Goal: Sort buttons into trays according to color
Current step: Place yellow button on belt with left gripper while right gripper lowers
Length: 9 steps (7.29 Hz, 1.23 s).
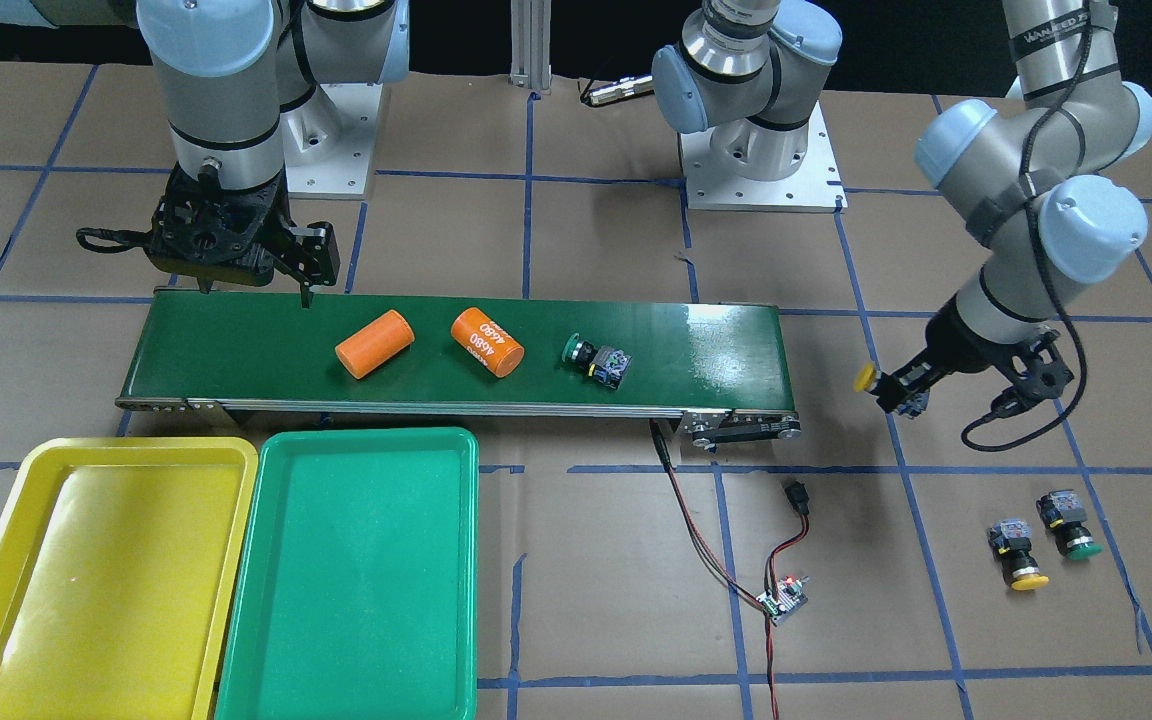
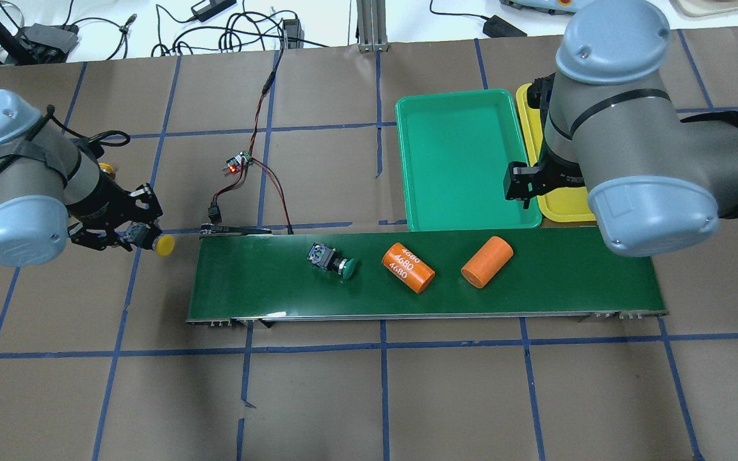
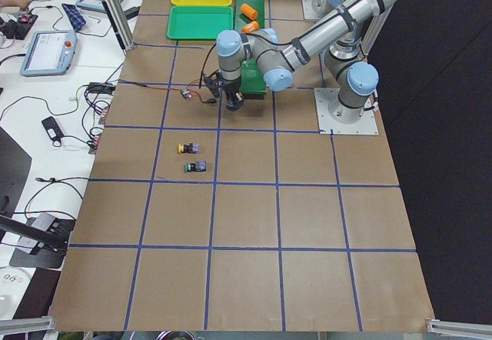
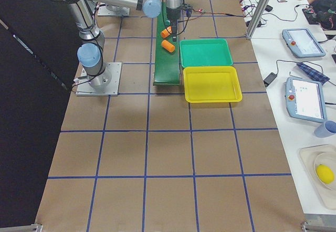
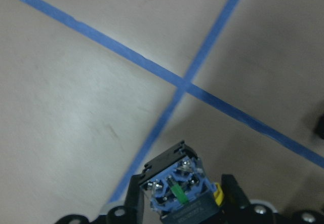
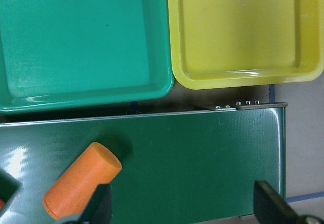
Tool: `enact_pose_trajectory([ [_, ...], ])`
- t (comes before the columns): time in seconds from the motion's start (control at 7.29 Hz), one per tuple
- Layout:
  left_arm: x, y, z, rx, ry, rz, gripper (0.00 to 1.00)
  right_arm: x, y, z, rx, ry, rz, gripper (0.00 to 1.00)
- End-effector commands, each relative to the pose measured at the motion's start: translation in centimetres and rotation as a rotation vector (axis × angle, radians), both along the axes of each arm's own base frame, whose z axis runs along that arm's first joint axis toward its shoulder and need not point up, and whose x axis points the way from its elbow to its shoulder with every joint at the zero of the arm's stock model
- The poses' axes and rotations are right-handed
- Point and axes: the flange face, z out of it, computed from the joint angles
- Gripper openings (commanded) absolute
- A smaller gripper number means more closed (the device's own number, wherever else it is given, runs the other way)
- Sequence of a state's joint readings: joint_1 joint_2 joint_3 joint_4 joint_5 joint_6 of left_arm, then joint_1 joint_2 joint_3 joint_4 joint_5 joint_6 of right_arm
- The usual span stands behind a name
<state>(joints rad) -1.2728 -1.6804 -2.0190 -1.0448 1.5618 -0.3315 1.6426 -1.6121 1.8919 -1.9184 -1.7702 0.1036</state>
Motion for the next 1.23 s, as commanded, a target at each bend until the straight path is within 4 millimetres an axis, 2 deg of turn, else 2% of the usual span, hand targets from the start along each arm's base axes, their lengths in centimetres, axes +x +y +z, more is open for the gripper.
enact_pose_trajectory([
  [0.0,-8.9,0.8,-0.8,0.033,-0.007,0.134,0.01,-0.4,0.3,-1.0,0.022,-0.009,-0.005,1.0],
  [0.14,-11.4,1.2,-1.1,0.039,-0.006,0.198,0.01,-0.1,0.4,-1.7,0.048,-0.07,0.074,1.0],
  [0.27,-12.5,1.6,-1.2,0.05,-0.009,0.25,0.25,-0.6,0.4,-2.3,0.061,-0.134,0.085,1.0],
  [0.41,-12.7,2.4,-2.2,0.076,-0.022,0.25,0.99,-2.2,0.4,-3.5,0.077,-0.14,0.049,1.0],
  [0.55,-12.7,3.1,-3.0,0.087,-0.027,0.233,1.0,-3.6,0.2,-4.1,0.067,-0.144,0.018,1.0],
  [0.69,-12.1,2.5,-1.5,0.052,-0.038,0.199,1.0,-4.0,0.1,-4.3,0.044,-0.141,0.013,1.0],
  [0.82,-9.2,0.3,0.9,0.007,-0.085,0.092,1.0,-4.1,0.2,-4.2,0.041,-0.138,0.013,1.0],
  [1.1,3.1,-4.5,3.4,0.018,-0.097,-0.07,1.0,-4.1,0.2,-4.5,0.071,-0.128,0.114,1.0],
])
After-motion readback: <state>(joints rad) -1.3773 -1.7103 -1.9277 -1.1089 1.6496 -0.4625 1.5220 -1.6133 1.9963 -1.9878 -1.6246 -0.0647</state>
